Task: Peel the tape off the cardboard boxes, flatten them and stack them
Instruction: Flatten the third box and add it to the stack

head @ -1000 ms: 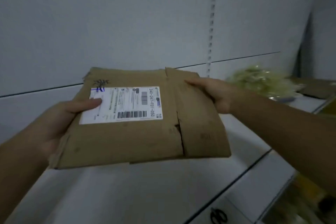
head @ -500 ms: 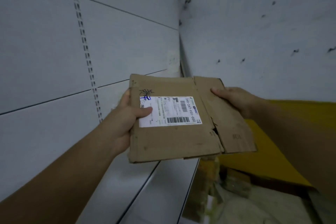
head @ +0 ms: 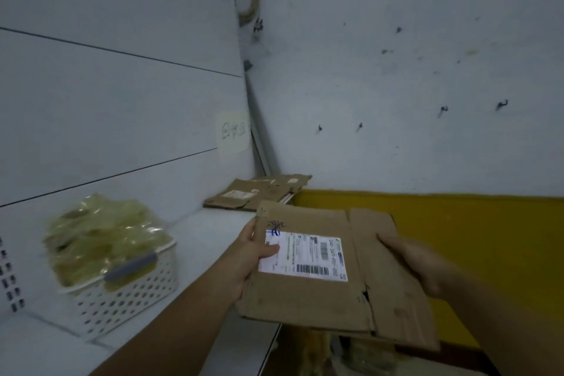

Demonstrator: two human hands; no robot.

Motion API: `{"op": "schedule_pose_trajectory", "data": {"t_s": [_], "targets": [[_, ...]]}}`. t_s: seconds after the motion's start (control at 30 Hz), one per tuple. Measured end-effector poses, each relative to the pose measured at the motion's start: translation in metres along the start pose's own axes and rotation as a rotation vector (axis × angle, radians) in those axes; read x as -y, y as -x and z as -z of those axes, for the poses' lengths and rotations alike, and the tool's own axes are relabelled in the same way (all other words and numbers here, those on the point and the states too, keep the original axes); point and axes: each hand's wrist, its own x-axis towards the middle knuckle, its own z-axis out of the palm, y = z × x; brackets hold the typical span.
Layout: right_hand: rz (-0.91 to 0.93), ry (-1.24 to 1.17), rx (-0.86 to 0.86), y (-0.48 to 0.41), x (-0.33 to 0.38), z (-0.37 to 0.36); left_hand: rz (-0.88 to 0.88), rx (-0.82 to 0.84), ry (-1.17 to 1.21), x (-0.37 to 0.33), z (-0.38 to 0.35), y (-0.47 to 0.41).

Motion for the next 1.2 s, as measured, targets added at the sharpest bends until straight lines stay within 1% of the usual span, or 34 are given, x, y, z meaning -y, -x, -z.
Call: {"op": "schedule_pose_trajectory", "data": {"t_s": [0.17,0.27,0.37,0.57,0.73,0.87,0.97,1.07,1.2], "targets": [[-0.024,0.04,-0.01,-0.046,0.004,0.03,0.059,0.01,0.002,0.02,-0.021,-0.068],[0.002,0.042,-0.045,-0.076,0.014,0.034,0.06,0.029,0.015,0.023,-0.023,-0.109],[0.018,0.048,-0.112,-0.112,0.026,0.032,0.05,0.039,0.026,0.018,-0.021,-0.154],[0.021,0.075,-0.265,-0.183,0.044,0.04,0.096,0.126,0.046,0.021,-0.028,-0.253],[0.059,0.119,-0.325,-0.238,0.056,0.054,0.129,0.154,0.056,0.03,-0.043,-0.319],[0.07,0.136,-0.295,-0.293,0.063,0.065,0.122,0.16,0.044,0.028,-0.053,-0.357],[0.117,0.132,-0.242,-0.336,0.068,0.08,0.096,0.134,0.053,0.027,-0.065,-0.384],[0.188,0.165,-0.207,-0.377,0.076,0.101,0.095,0.056,0.029,0.019,-0.082,-0.415],[0.251,0.236,-0.133,-0.439,0.096,0.11,0.037,-0.071,0.016,0.003,-0.101,-0.449]]}}
